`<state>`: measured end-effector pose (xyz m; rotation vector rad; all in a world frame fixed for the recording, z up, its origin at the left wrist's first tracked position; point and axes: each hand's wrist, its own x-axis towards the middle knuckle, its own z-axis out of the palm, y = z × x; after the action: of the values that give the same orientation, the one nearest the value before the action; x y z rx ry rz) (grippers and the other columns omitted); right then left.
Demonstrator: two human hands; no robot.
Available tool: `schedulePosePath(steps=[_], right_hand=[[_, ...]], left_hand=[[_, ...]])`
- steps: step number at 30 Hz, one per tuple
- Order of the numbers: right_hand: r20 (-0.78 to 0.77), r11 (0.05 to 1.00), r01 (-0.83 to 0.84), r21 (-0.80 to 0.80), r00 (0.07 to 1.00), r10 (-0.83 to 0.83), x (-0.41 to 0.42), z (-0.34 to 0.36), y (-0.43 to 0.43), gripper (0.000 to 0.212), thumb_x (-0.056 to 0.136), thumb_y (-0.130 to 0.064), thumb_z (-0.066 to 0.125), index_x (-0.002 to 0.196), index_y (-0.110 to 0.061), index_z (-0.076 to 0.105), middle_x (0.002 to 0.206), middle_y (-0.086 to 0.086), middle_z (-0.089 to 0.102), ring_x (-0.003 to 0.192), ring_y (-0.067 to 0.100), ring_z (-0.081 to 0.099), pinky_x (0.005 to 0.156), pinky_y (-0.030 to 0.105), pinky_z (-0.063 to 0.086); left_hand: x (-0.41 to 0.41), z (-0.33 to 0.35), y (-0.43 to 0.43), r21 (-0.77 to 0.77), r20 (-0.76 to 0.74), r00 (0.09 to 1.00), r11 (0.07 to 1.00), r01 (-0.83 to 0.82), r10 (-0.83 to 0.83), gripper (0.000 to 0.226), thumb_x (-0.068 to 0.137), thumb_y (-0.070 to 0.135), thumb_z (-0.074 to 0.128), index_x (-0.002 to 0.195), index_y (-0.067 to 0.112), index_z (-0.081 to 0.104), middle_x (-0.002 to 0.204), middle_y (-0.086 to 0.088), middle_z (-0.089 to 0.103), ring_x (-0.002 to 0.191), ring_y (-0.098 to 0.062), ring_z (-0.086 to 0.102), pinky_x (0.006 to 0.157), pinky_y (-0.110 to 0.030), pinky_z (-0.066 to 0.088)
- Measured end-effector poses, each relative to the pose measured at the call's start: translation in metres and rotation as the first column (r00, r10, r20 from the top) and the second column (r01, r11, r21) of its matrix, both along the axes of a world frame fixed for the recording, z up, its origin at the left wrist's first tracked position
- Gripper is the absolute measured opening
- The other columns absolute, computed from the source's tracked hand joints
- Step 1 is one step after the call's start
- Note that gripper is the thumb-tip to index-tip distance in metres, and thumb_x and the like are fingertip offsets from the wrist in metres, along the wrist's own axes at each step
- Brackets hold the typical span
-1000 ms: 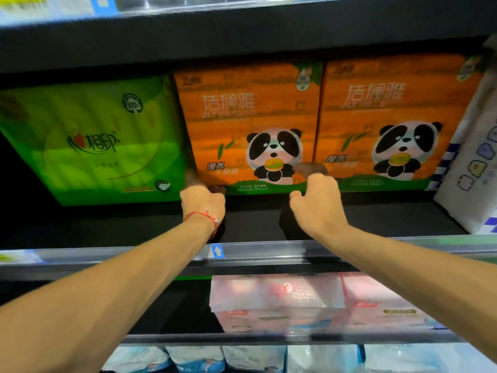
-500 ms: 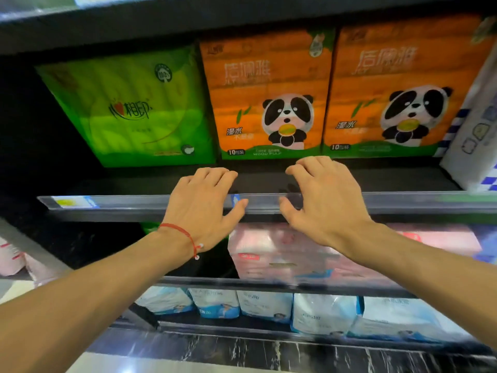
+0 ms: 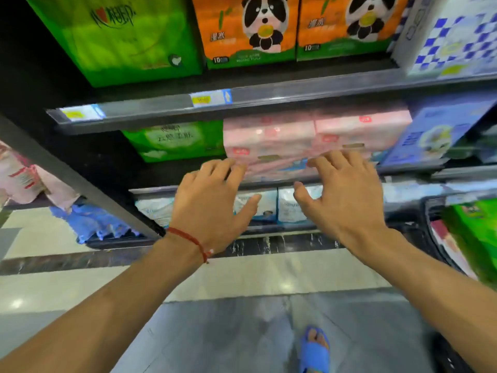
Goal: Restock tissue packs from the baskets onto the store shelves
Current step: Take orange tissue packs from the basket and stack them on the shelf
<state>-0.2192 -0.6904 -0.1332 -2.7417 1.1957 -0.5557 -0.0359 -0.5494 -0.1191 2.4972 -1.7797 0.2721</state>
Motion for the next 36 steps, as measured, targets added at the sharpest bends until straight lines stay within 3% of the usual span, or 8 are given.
schedulePosePath(steps=[6, 13, 21, 28, 36], right_hand=[[0.031, 0.992, 0.130, 0.003, 0.991, -0.130, -0.089, -0.013, 0.085, 0.050, 0.089, -0.052, 0.058, 0.114, -0.012, 0.074, 0.115, 0.009, 0.072, 0.111, 0.037, 0.061, 0.096, 0.051, 0.047], [0.006, 0.971, 0.221, 0.088, 0.975, -0.222, -0.202, 0.007, 0.168, 0.049, 0.090, -0.048, 0.061, 0.119, -0.011, 0.073, 0.123, 0.008, 0.070, 0.119, 0.034, 0.061, 0.106, 0.049, 0.045], [-0.050, 0.906, 0.401, 0.131, 0.916, -0.398, -0.354, 0.010, 0.211, 0.048, 0.089, -0.047, 0.063, 0.117, -0.009, 0.073, 0.122, 0.009, 0.069, 0.122, 0.036, 0.061, 0.108, 0.050, 0.045], [-0.098, 0.825, 0.545, 0.145, 0.838, -0.537, -0.506, 0.005, 0.200, 0.049, 0.090, -0.048, 0.060, 0.117, -0.011, 0.074, 0.123, 0.009, 0.071, 0.122, 0.037, 0.061, 0.109, 0.052, 0.045], [-0.178, 0.684, 0.718, 0.128, 0.695, -0.697, -0.626, -0.006, 0.204, 0.050, 0.090, -0.049, 0.059, 0.118, -0.011, 0.074, 0.122, 0.010, 0.071, 0.125, 0.037, 0.060, 0.113, 0.046, 0.034]], left_hand=[[-0.064, -0.018, 0.057, 0.025, -0.118, 0.988, 0.994, 0.105, -0.102, 0.064, 0.095, 0.058, 0.047, 0.140, 0.014, 0.058, 0.142, -0.010, 0.058, 0.128, -0.034, 0.054, 0.100, -0.051, 0.051], [-0.171, 0.000, 0.096, 0.071, -0.212, 0.959, 0.976, 0.206, -0.187, 0.066, 0.097, 0.059, 0.043, 0.144, 0.015, 0.054, 0.146, -0.010, 0.056, 0.133, -0.033, 0.051, 0.104, -0.051, 0.047], [-0.321, 0.011, 0.095, 0.094, -0.344, 0.878, 0.918, 0.386, -0.334, 0.062, 0.095, 0.054, 0.049, 0.139, 0.012, 0.060, 0.142, -0.013, 0.060, 0.129, -0.035, 0.055, 0.099, -0.052, 0.051], [-0.453, 0.010, 0.045, 0.139, -0.332, 0.804, 0.817, 0.560, -0.494, 0.057, 0.095, 0.051, 0.053, 0.138, 0.014, 0.059, 0.142, -0.010, 0.059, 0.128, -0.032, 0.055, 0.096, -0.048, 0.050], [-0.581, -0.005, -0.007, 0.258, -0.334, 0.647, 0.593, 0.762, -0.686, 0.061, 0.094, 0.055, 0.051, 0.140, 0.015, 0.056, 0.143, -0.010, 0.057, 0.128, -0.031, 0.053, 0.097, -0.047, 0.049]])
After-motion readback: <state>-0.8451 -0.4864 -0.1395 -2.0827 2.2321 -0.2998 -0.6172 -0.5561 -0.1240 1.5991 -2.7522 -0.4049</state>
